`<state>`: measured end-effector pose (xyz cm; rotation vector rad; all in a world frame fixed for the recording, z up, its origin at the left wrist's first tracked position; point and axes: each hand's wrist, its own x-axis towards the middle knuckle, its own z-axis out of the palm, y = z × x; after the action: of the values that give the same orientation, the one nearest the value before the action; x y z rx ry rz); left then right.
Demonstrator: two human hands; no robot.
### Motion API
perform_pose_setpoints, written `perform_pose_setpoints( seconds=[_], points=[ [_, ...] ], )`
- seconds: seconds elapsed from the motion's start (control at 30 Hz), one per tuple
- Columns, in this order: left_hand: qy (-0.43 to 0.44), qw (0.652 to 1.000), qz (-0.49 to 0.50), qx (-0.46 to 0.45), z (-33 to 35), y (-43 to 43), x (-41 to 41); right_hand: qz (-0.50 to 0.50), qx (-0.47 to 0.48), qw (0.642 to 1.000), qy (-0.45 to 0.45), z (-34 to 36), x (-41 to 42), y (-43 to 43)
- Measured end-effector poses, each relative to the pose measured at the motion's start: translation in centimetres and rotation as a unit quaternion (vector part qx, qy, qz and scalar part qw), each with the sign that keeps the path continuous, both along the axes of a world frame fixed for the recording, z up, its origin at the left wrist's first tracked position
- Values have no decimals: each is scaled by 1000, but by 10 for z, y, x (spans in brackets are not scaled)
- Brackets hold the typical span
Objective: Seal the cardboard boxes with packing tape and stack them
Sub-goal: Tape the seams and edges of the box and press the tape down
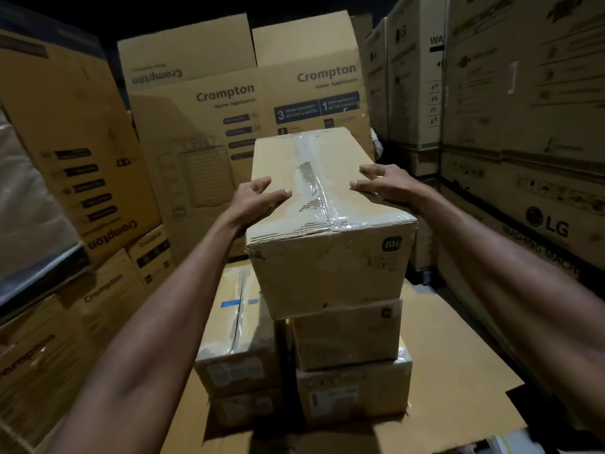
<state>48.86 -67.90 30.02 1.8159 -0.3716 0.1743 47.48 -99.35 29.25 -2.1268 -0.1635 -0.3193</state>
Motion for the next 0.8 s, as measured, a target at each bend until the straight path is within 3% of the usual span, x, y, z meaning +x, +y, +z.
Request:
perform_pose_setpoints(
  seconds=[0.27, 0.8],
  points=[
    [16, 1000, -6, 18, -24, -28, 79, -21, -4, 1000, 22, -21, 67, -30],
    [75, 990, -3, 123, -42, -28, 117, -10, -13, 997, 77, -48, 101, -39]
  ],
)
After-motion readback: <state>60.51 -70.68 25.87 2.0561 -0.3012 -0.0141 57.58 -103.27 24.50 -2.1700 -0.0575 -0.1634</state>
